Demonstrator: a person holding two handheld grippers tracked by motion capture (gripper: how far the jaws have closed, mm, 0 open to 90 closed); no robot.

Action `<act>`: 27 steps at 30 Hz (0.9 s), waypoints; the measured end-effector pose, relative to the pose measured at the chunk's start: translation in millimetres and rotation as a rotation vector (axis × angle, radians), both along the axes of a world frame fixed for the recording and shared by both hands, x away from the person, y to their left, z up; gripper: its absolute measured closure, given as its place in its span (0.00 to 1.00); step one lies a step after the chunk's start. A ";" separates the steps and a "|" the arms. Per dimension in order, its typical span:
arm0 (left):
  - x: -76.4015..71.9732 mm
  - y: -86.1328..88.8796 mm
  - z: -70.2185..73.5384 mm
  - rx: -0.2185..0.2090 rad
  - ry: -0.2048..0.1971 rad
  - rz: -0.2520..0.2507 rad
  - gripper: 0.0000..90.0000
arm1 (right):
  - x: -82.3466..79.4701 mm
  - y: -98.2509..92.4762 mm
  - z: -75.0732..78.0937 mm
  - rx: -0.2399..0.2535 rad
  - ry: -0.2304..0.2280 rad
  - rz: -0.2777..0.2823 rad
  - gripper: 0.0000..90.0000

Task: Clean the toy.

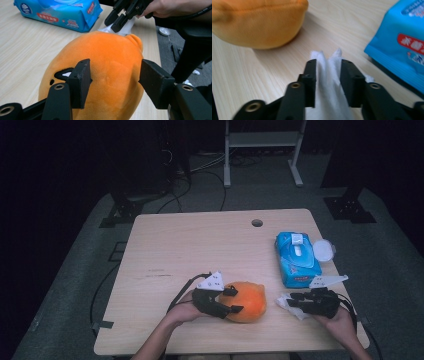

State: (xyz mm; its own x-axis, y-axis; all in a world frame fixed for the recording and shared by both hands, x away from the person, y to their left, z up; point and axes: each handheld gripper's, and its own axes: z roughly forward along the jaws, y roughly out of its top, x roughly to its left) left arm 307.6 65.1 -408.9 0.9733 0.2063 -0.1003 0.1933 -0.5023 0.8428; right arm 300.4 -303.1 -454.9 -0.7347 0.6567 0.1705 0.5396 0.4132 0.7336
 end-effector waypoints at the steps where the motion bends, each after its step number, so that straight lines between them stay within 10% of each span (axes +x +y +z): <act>1: -0.6 -0.1 0.6 0.009 -0.005 -0.006 0.47 | -1.3 -1.3 0.5 0.001 0.003 0.000 0.64; 14: -6.4 -0.5 5.3 0.048 -0.016 -0.063 0.45 | -14.1 68.6 40.8 0.169 -0.078 0.211 0.50; 27: 11.6 -15.6 11.9 0.053 -0.073 -0.026 0.21 | -23.4 87.9 30.4 0.102 -0.087 0.336 0.50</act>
